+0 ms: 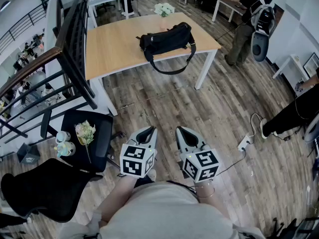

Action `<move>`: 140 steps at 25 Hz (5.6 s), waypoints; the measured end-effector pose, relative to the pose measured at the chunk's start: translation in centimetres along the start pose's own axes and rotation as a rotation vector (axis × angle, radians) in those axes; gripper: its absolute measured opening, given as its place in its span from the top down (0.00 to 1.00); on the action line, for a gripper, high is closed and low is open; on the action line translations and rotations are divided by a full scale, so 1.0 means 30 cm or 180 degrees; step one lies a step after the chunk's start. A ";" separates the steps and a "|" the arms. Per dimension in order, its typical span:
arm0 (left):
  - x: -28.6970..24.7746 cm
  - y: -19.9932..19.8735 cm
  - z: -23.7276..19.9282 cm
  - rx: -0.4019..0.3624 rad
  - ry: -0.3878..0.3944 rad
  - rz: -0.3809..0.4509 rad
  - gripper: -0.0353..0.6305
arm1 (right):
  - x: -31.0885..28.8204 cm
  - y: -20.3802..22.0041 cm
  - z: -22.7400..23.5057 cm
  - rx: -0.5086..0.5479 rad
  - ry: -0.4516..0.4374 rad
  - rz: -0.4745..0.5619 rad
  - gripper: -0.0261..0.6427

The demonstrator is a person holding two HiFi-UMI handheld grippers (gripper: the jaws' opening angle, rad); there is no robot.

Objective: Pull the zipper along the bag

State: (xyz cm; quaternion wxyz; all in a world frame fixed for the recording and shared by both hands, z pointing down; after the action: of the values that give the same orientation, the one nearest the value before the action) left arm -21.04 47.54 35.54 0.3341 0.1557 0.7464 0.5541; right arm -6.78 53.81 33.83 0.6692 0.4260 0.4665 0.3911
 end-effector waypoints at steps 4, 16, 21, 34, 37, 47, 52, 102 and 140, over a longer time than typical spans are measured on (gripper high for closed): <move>-0.010 0.009 -0.016 0.0008 0.0023 -0.0058 0.89 | -0.019 0.002 0.007 -0.0032 0.0005 -0.0048 0.95; -0.003 0.007 -0.067 0.0088 0.0013 0.0115 0.89 | -0.071 0.038 -0.013 -0.0031 0.0024 -0.0202 0.95; -0.002 -0.018 -0.080 0.0212 0.0214 0.0365 0.89 | -0.087 0.023 -0.030 -0.0194 -0.0069 0.0017 0.95; -0.045 0.004 -0.169 0.0184 0.0366 0.0149 0.88 | -0.153 0.039 -0.022 -0.0208 0.0197 -0.0149 0.95; -0.049 0.007 -0.194 0.0163 0.0372 0.0111 0.88 | -0.161 0.036 -0.030 -0.0230 0.0279 -0.0163 0.95; -0.119 -0.013 -0.234 0.0158 0.0398 0.0099 0.83 | -0.211 0.007 0.005 -0.0227 0.0333 -0.0117 0.88; -0.223 -0.086 -0.256 0.0045 0.0352 0.0151 0.77 | -0.288 -0.028 0.074 -0.0204 0.0269 -0.0099 0.82; -1.200 -0.470 -0.751 0.0234 -0.0118 -0.0037 0.74 | -1.264 -0.456 0.759 -0.0096 -0.0581 -0.0185 0.83; -1.474 -0.599 -1.206 0.0535 -0.0294 -0.0129 0.74 | -1.805 -0.625 0.786 0.0130 -0.0772 -0.0419 0.85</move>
State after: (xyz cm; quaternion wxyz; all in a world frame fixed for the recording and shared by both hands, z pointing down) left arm -10.64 -11.35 39.12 0.3650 0.1935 0.7771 0.4748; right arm 4.16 -7.13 36.82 0.7361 0.4521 0.4171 0.2825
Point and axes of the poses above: the fingertips, and each gripper's own axes: x backward along the fingers, z to its right, y out of its underside, the point moved 7 cm from there along x, backward along the fingers, and after that the axes turned 3 degrees about -x, right-handed, at the moved point
